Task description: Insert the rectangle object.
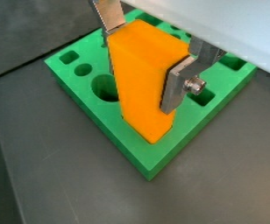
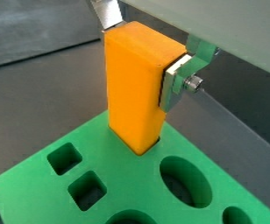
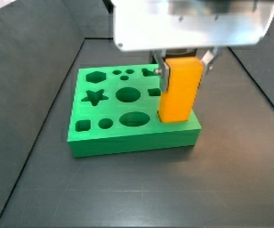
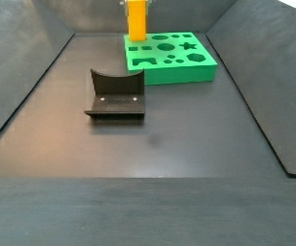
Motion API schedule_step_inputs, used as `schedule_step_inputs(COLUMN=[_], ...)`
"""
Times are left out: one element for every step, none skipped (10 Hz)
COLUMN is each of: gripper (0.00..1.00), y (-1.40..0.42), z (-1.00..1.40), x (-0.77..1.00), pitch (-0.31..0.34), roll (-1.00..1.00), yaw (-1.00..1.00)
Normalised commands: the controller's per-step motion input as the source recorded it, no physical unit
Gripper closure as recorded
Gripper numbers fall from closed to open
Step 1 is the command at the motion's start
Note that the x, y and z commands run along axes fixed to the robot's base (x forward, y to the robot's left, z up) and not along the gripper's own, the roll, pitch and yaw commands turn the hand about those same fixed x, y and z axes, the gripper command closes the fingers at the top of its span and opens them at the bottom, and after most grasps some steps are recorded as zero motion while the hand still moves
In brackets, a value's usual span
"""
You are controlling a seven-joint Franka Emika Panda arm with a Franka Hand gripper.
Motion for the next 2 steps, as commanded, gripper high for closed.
schedule_step_inputs(gripper=[1.0,1.0], y=[0.0,-0.11], z=[-0.26,-0.09], x=[0.0,0.0], pitch=[-0.084,-0.046], roll=[-0.16,0.05], yaw=[0.0,0.0])
